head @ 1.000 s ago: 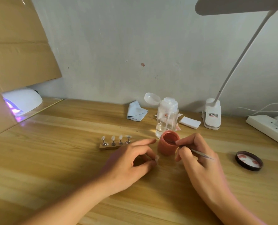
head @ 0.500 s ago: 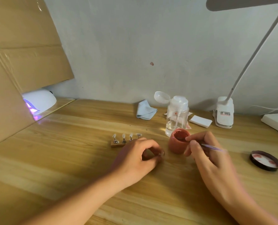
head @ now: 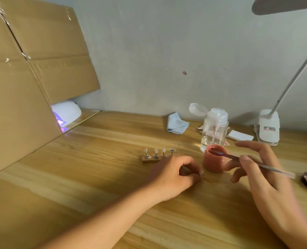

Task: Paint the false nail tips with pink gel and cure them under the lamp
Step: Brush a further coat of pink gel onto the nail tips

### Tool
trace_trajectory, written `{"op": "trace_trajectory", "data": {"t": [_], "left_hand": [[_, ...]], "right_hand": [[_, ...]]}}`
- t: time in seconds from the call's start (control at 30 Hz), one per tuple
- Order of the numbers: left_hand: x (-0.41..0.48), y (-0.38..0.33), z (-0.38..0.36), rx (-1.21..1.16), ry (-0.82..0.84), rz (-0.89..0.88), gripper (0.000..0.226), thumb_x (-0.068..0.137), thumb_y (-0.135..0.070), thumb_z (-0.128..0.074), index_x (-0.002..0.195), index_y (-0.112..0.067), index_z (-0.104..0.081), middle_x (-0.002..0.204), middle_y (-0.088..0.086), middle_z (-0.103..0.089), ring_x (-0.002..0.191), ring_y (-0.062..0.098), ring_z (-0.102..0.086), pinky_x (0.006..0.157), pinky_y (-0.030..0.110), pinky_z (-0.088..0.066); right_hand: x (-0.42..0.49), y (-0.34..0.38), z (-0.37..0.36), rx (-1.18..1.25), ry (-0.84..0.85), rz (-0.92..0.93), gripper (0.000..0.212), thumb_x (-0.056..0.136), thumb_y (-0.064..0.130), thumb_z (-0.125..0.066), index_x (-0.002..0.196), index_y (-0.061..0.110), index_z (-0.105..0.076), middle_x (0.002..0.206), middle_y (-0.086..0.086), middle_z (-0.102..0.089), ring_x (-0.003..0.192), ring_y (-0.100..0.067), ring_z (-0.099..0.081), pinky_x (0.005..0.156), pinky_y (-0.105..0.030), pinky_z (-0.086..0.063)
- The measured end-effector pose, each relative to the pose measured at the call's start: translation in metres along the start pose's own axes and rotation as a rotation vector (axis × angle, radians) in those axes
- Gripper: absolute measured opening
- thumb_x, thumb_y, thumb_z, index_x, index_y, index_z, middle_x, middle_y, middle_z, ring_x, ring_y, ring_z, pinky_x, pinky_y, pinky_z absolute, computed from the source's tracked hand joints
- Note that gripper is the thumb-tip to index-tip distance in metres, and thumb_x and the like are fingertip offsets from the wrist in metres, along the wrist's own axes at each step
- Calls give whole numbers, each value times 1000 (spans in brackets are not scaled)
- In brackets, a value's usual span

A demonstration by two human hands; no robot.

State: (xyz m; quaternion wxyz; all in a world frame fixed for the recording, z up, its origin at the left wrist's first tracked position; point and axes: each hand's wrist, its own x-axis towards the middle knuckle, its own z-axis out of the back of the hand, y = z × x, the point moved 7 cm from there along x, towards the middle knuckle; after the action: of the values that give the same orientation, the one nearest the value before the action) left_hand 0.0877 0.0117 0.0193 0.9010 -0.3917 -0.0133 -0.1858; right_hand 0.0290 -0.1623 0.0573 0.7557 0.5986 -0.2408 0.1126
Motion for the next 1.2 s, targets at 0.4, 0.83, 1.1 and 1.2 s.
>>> {"op": "trace_trajectory", "data": {"t": [0.4, 0.83, 1.1, 1.2], "left_hand": [[-2, 5, -1, -57, -64, -48, 11, 83, -34, -74, 85, -39, -64, 70, -27, -61, 59, 5, -51, 62, 33, -46], [-1, 9, 0, -68, -77, -30, 11, 83, -35, -77, 84, -35, -66, 46, -16, -48, 45, 2, -41, 49, 21, -30], [-2, 10, 0, -67, -88, -11, 11, 82, -36, -77, 84, -37, -67, 43, -13, -44, 42, 3, -37, 48, 22, -27], [-3, 9, 0, -78, -86, -8, 10, 82, -36, -77, 84, -37, -67, 42, -12, -42, 41, 4, -35, 46, 22, -26]], "right_hand": [[-5, -25, -13, 252, -1, -251, 10, 94, -3, -51, 86, 3, -49, 62, -9, -65, 56, -16, -54, 55, -24, -48], [-7, -22, -25, 217, 115, -272, 10, 85, -2, -56, 78, 1, -51, 67, -12, -72, 55, -9, -57, 55, -14, -47], [-7, -19, -28, 182, 145, -269, 9, 83, -4, -55, 77, -2, -48, 66, -13, -71, 52, -9, -55, 53, -14, -45], [-7, -19, -27, 168, 143, -264, 9, 82, -4, -55, 76, -1, -49, 65, -13, -71, 52, -9, -55, 52, -13, -45]]}}
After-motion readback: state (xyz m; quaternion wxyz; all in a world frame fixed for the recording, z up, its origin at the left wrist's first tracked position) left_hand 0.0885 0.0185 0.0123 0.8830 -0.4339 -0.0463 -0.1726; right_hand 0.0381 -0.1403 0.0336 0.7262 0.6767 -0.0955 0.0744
